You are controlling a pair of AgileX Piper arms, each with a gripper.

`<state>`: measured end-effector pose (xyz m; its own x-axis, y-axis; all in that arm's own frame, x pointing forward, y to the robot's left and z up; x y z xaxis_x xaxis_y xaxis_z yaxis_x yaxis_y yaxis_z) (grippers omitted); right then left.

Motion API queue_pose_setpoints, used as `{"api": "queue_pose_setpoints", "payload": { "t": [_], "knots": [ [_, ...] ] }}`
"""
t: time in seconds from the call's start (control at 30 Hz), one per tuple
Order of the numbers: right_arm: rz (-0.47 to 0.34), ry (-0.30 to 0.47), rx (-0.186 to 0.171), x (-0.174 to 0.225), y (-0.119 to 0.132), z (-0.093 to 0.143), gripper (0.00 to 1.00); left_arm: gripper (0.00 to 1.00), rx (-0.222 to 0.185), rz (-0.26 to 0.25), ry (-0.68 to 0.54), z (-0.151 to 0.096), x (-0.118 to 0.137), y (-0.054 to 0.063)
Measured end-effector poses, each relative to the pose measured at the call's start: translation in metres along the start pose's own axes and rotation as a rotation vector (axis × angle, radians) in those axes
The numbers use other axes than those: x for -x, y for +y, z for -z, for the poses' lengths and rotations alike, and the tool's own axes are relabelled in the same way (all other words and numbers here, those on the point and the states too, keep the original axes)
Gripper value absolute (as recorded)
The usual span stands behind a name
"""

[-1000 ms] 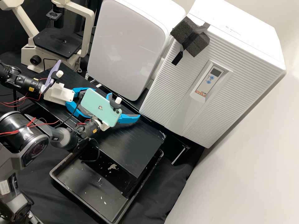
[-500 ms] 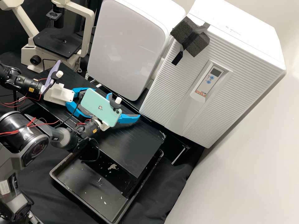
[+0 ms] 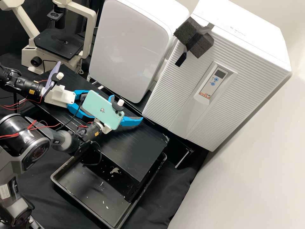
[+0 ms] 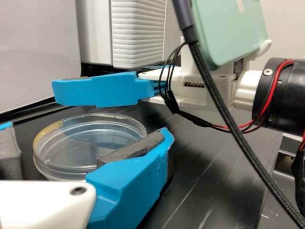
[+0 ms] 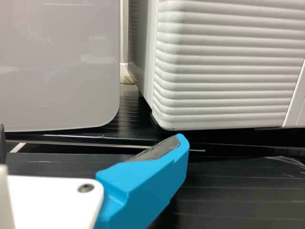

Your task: Place the petri dish on the microscope

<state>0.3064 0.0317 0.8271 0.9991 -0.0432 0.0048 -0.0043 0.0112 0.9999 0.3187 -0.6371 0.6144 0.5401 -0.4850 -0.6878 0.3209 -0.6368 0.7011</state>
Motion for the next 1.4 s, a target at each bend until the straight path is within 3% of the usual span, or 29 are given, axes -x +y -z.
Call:
{"api": "queue_pose_setpoints", "payload": {
  "t": [0.57,0.9,1.17,1.4],
  "knots": [
    [0.0,0.0,0.0,0.0,0.0,0.0,1.0,0.0,0.0,-0.003,-0.004,0.0,0.001,-0.002],
    [0.0,0.0,0.0,0.0,0.0,0.0,1.0,0.0,0.014,-0.023,0.024,0.011,0.019,0.001],
    [0.0,0.0,0.0,0.0,0.0,0.0,1.0,0.0,0.036,-0.072,0.127,0.033,0.057,0.02],
    [0.0,0.0,0.0,0.0,0.0,0.0,1.0,0.0,0.046,-0.182,0.214,0.049,0.096,0.047]
  ]
}}
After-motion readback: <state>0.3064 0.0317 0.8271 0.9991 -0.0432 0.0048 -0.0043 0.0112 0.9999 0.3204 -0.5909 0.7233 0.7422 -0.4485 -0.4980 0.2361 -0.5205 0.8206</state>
